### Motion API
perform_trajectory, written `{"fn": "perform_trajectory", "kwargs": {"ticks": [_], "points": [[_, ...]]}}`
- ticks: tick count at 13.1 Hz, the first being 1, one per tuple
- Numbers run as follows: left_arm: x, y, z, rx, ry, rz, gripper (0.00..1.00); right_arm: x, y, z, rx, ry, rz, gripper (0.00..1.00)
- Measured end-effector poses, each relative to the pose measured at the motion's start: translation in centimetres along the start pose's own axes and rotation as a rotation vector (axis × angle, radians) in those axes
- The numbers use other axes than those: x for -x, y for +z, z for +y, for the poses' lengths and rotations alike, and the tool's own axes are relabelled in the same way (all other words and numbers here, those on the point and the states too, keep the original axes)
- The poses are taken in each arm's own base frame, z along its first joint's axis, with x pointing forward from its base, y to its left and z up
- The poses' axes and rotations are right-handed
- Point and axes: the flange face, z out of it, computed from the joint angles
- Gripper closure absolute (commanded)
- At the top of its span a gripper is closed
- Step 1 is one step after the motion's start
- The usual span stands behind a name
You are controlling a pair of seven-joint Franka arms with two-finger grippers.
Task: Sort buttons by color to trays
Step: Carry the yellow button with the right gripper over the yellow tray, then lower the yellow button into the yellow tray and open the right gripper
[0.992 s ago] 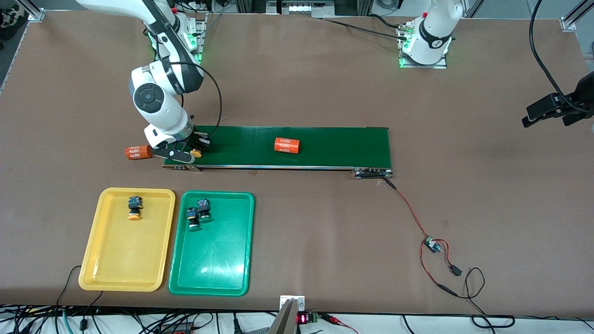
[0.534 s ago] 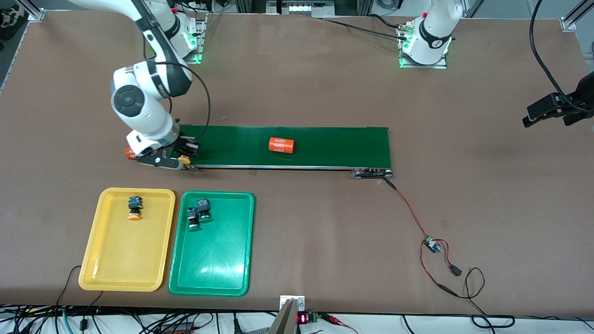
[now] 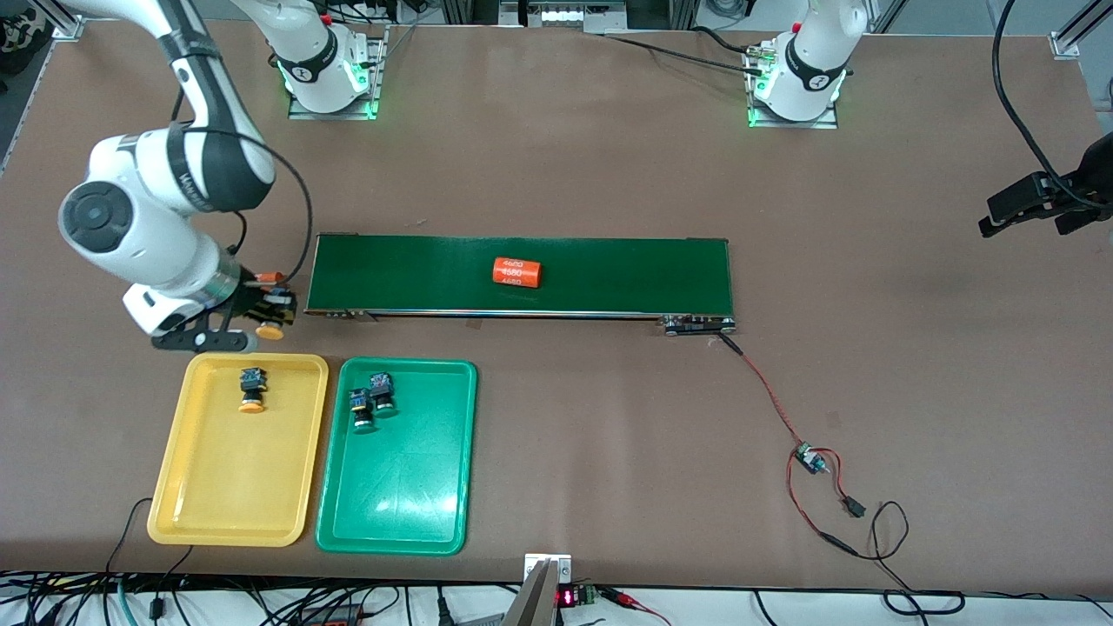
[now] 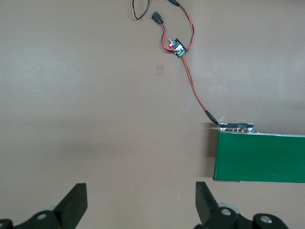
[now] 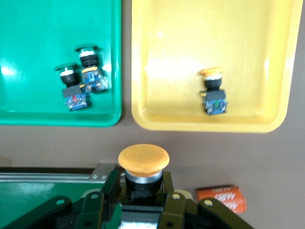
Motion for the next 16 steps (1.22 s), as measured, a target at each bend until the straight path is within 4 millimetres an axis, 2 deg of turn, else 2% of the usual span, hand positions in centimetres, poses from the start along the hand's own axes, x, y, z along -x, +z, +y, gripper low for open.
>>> {"fn": "perform_trajectory", "kwargs": {"ticks": [2,4,7,10,13,16], "points": [[0.0,0.0,0.0,0.0,0.0,-0.001,0.0,-1.7,1.3,1.8,-0.006,-0.022,-0.005,0.83],[0.0,0.0,0.0,0.0,0.0,-0.004,0.0,-3.2,2.3,2.7,-0.015,-0.027,-0.004,0.83],[0.0,0.0,0.0,0.0,-0.001,-0.004,0.0,-4.8,3.7,3.0,-0.027,-0.041,-0.001,0.83],[0.1,0.0,-0.1,0.0,-0.002,-0.005,0.0,-6.0,6.3,2.9,-0.032,-0.048,0.037,0.83],[0.1,0.0,-0.1,0.0,-0.003,-0.005,0.0,-6.6,8.6,3.1,-0.015,-0.065,0.065,0.82],[0.1,0.0,-0.2,0.0,-0.003,-0.005,0.0,-7.1,10.1,3.3,-0.02,-0.064,0.095,0.82]]}}
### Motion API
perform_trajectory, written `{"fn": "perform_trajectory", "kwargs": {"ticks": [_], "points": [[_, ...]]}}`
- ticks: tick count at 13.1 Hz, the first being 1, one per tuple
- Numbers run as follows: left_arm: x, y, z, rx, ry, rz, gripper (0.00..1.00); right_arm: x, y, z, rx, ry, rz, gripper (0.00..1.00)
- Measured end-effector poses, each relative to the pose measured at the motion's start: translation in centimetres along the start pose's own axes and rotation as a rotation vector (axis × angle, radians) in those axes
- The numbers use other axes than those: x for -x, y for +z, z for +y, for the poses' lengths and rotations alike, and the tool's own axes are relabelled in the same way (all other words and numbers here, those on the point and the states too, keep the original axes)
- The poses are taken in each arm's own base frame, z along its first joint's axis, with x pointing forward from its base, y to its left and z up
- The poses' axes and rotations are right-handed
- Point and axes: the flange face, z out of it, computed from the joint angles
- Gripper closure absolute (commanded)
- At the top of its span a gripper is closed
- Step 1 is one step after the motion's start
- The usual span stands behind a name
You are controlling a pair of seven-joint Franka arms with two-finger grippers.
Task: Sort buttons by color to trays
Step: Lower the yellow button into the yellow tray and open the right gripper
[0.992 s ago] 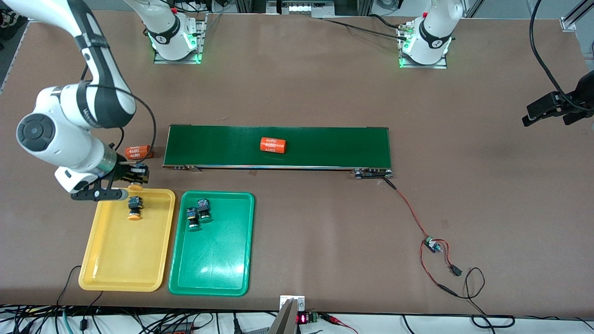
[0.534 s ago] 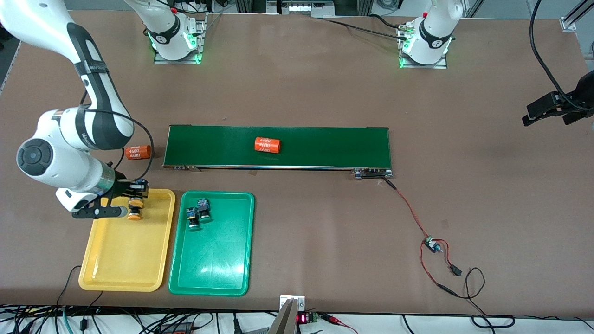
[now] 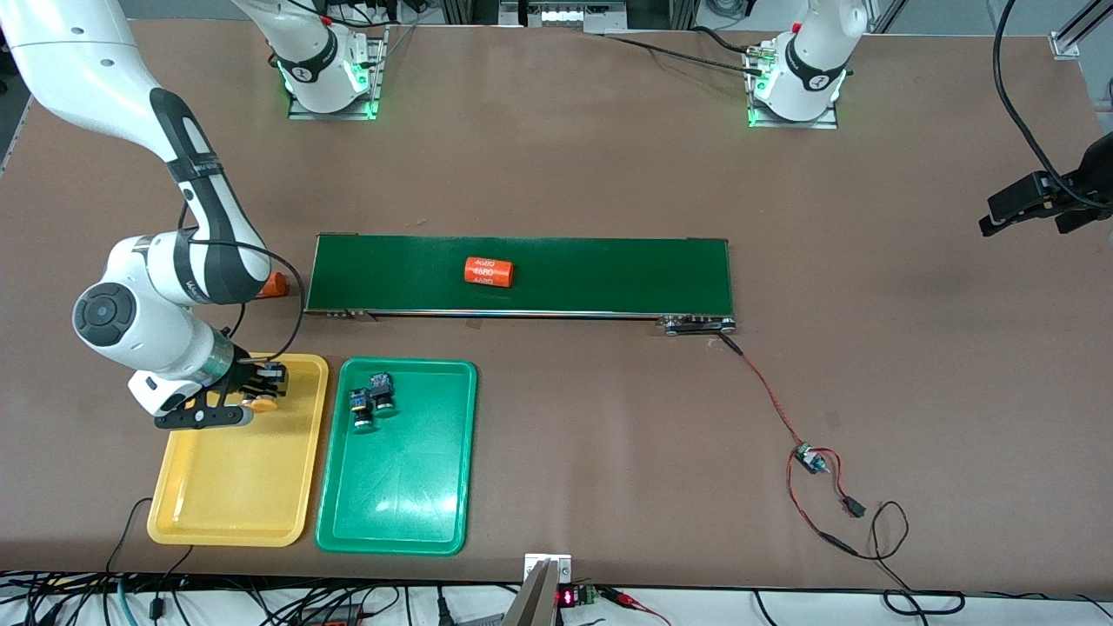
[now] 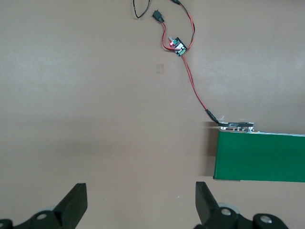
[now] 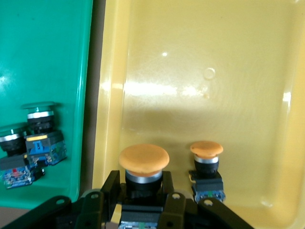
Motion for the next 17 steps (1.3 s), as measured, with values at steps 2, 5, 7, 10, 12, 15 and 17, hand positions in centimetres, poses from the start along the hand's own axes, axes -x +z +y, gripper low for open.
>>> {"fn": "perform_trajectory", "kwargs": {"ticks": [2,5,7,10,12,15,17], "points": [[0.0,0.0,0.0,0.0,0.0,0.0,0.0,-0.1,0.6,0.0,0.005,-0.008,0.009,0.82],[0.0,0.0,0.0,0.0,0.0,0.0,0.0,-0.2,0.9,0.3,0.02,-0.019,0.022,0.82],[0.0,0.0,0.0,0.0,-0.001,0.0,0.0,-0.4,1.1,1.1,0.04,-0.026,0.045,0.82],[0.0,0.0,0.0,0.0,-0.001,0.0,0.0,-0.4,2.5,1.4,0.044,-0.031,0.054,0.78],[0.0,0.0,-0.1,0.0,-0.001,0.0,0.0,-0.4,3.4,1.3,0.039,-0.032,0.064,0.67],[0.0,0.0,-0.1,0.0,-0.002,0.0,0.0,-0.3,4.1,1.2,0.035,-0.032,0.065,0.44],[0.0,0.0,-0.3,0.0,-0.005,0.0,0.0,-0.4,4.1,1.2,0.035,-0.031,0.067,0.23]]}}
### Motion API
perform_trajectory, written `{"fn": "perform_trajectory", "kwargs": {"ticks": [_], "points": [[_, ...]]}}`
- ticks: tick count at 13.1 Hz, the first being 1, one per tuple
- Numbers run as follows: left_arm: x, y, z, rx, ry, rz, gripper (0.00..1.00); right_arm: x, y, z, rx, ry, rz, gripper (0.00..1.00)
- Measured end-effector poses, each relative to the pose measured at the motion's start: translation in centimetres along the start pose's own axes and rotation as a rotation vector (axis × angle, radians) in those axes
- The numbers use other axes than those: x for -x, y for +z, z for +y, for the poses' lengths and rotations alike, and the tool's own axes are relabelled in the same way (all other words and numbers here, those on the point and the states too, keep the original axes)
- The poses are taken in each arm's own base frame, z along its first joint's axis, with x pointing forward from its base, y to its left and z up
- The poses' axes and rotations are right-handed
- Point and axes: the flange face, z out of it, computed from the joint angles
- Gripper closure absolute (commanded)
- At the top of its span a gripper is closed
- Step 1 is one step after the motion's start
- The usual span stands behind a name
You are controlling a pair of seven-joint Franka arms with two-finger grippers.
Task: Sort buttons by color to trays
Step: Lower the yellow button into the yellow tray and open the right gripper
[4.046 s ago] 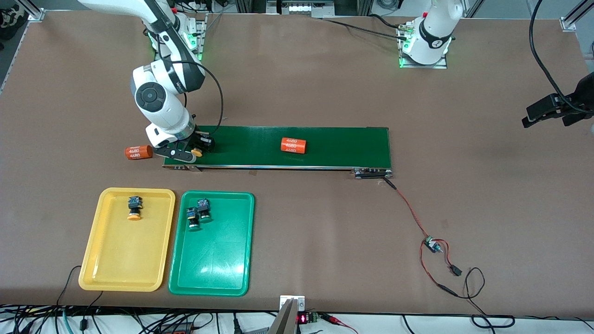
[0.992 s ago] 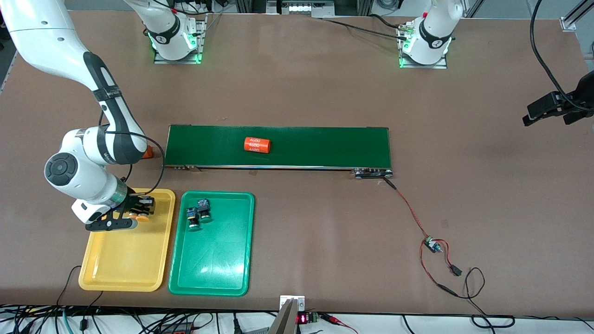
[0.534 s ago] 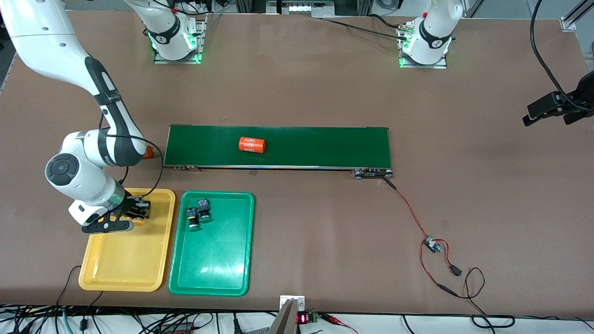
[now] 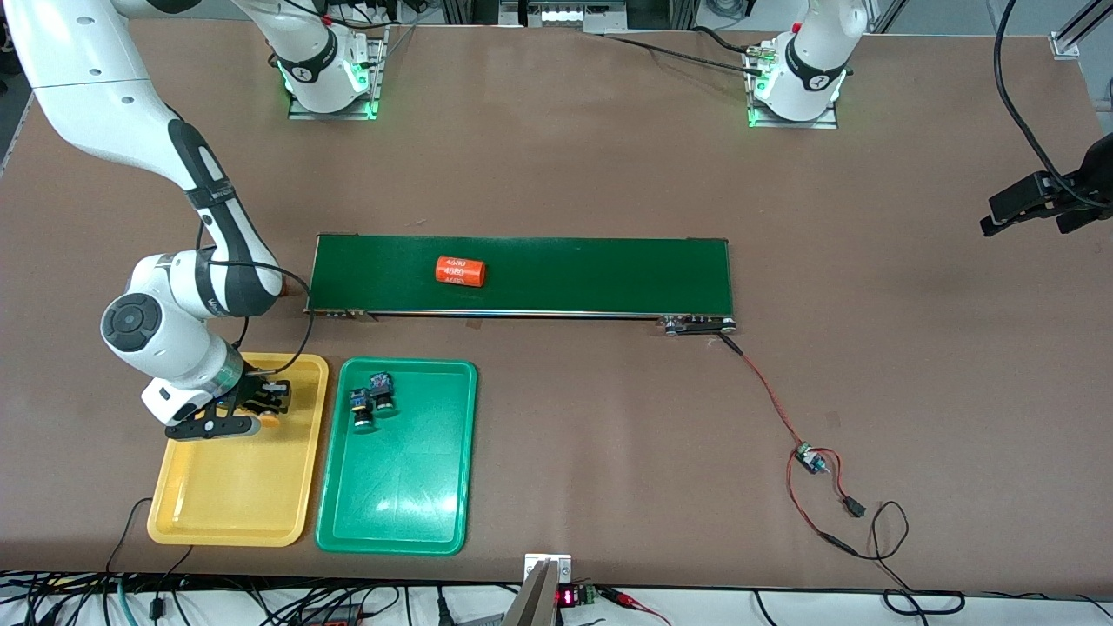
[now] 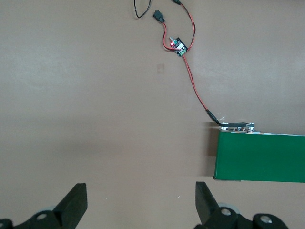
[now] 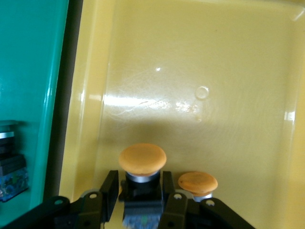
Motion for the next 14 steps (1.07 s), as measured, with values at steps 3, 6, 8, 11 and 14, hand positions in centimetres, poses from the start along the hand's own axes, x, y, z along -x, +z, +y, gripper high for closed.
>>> {"fn": "perform_trajectory", "kwargs": {"ticks": [3,6,8,11,14], "points": [[0.0,0.0,-0.4,0.0,-0.008,0.0,0.0,-0.1,-0.1,0.0,-0.001,0.002,0.013,0.19],[0.0,0.0,-0.4,0.0,-0.008,0.0,0.0,-0.2,-0.2,0.0,-0.002,0.002,0.022,0.16],[0.0,0.0,-0.4,0.0,-0.008,0.0,0.0,-0.3,-0.3,-0.1,-0.002,0.004,0.026,0.09],[0.0,0.0,-0.4,0.0,-0.008,0.0,0.0,-0.7,-1.3,-1.1,-0.004,0.0,0.024,0.0],[0.0,0.0,-0.3,0.0,-0.006,0.0,0.0,-0.9,-4.5,-2.8,-0.028,0.051,-0.033,0.0]]}}
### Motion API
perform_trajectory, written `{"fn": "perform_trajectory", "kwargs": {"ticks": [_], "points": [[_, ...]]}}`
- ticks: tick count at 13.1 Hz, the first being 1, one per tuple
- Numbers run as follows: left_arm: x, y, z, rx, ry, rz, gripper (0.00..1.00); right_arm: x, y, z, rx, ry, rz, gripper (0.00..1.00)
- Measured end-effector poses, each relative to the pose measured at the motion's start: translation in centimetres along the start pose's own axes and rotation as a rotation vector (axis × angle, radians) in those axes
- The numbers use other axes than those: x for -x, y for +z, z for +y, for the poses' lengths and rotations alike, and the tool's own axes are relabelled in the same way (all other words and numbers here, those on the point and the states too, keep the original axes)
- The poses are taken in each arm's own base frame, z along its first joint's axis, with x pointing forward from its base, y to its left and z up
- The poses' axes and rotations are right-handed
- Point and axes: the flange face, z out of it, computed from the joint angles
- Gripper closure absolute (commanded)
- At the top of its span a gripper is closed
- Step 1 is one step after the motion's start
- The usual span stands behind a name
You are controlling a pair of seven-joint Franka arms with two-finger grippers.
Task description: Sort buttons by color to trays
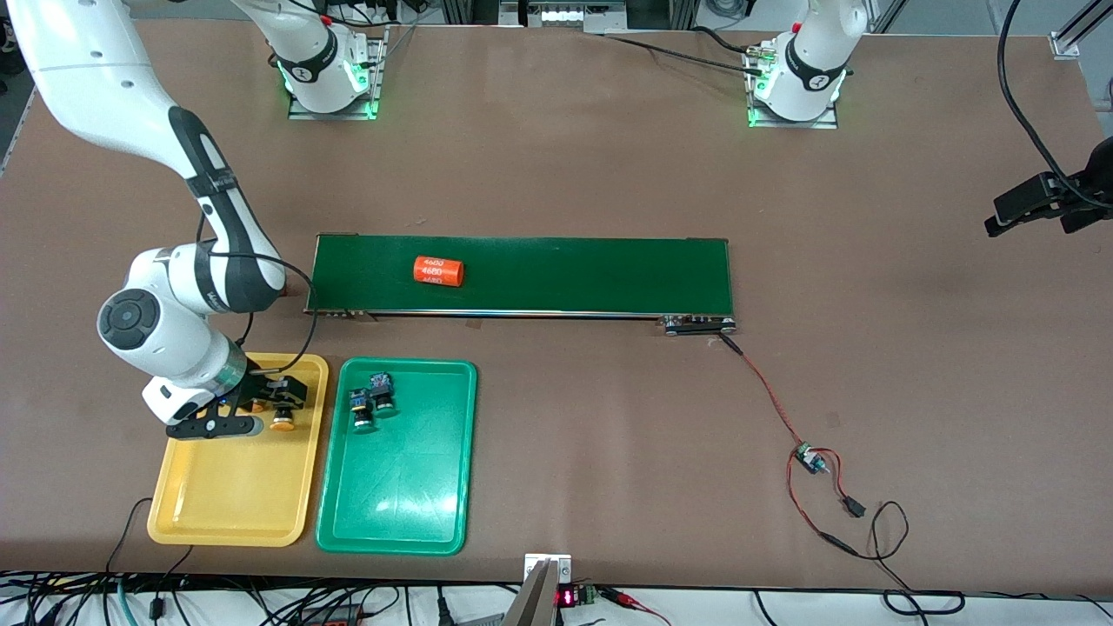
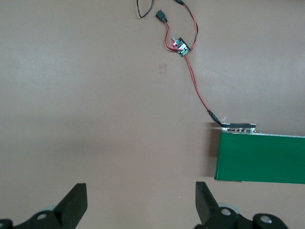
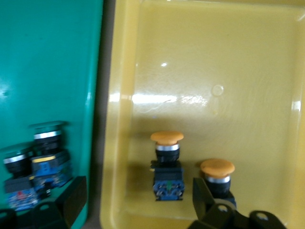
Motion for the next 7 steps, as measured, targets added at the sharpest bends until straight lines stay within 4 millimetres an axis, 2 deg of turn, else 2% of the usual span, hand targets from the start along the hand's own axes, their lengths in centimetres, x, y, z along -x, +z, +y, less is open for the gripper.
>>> {"fn": "perform_trajectory", "kwargs": {"ticks": [3,7], "points": [[0.0,0.0,0.0,0.0,0.0,0.0,0.0,0.2,-4.0,-1.1,0.006,-0.001,-0.032,0.0],[0.0,0.0,0.1,0.0,0.001,0.0,0.0,1.3,-10.2,-0.6,0.039,0.007,-0.105,0.0]]}}
